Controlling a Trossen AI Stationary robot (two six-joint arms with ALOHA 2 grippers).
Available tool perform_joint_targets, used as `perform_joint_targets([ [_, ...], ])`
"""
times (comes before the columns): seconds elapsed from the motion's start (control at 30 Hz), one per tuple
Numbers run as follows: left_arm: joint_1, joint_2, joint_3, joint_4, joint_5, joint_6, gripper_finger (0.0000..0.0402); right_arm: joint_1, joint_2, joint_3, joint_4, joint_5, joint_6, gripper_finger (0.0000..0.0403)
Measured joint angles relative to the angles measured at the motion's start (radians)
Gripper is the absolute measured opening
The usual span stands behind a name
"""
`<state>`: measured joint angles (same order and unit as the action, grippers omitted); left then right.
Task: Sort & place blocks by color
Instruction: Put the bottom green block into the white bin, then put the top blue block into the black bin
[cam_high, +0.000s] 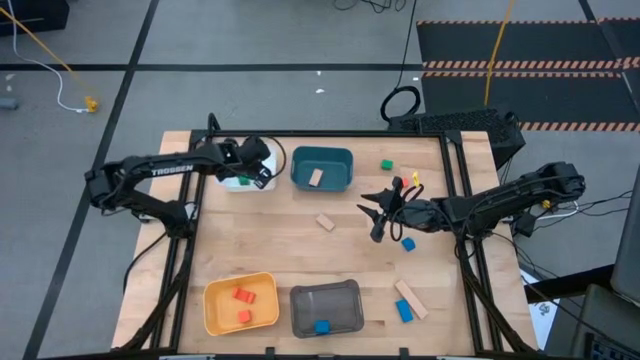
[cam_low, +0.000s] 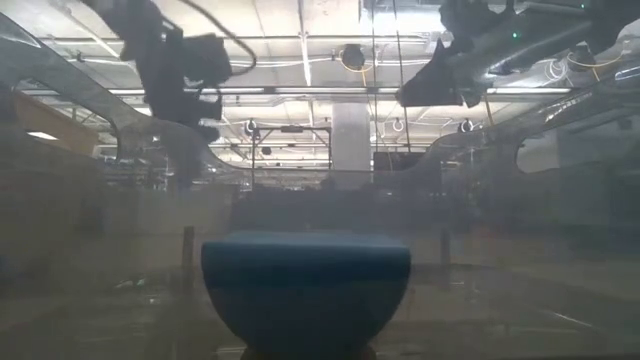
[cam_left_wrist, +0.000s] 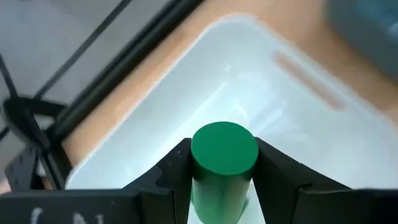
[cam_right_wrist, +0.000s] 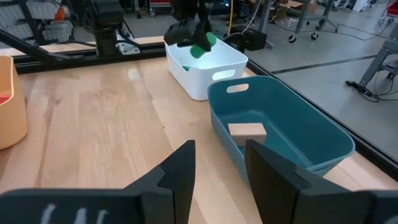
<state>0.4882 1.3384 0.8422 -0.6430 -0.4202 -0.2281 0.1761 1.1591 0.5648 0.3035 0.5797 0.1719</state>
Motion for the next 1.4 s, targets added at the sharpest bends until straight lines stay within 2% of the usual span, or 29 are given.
perform_joint_targets([
  [0.3,0.019,0.0,-0.071,0.068,0.001,-0.022,0.0156,0.0,0.0,0.0,-0.024,-0.001,0.0,0.013],
  [0.6,0.019,0.0,-0.071,0.069,0.001,-0.06,0.0147,0.0,0.0,0.0,-0.028,-0.004,0.019,0.013],
  [0.93,0.019,0.0,-0.071,0.071,0.0,-0.075,0.0226,0.0,-0.001,0.0,-0.149,-0.005,0.12,0.013],
  [1.07,0.014,0.0,-0.071,0.071,0.001,-0.08,0.0239,-0.001,-0.029,0.0,-0.216,-0.006,0.184,0.013],
  [1.2,-0.007,-0.004,-0.055,0.07,0.002,-0.089,0.0238,-0.007,-0.114,0.0,-0.382,-0.013,0.326,0.013],
  [1.4,-0.063,-0.055,0.026,0.072,0.002,-0.087,0.0225,-0.042,-0.231,0.0,-0.607,-0.152,0.577,0.013],
])
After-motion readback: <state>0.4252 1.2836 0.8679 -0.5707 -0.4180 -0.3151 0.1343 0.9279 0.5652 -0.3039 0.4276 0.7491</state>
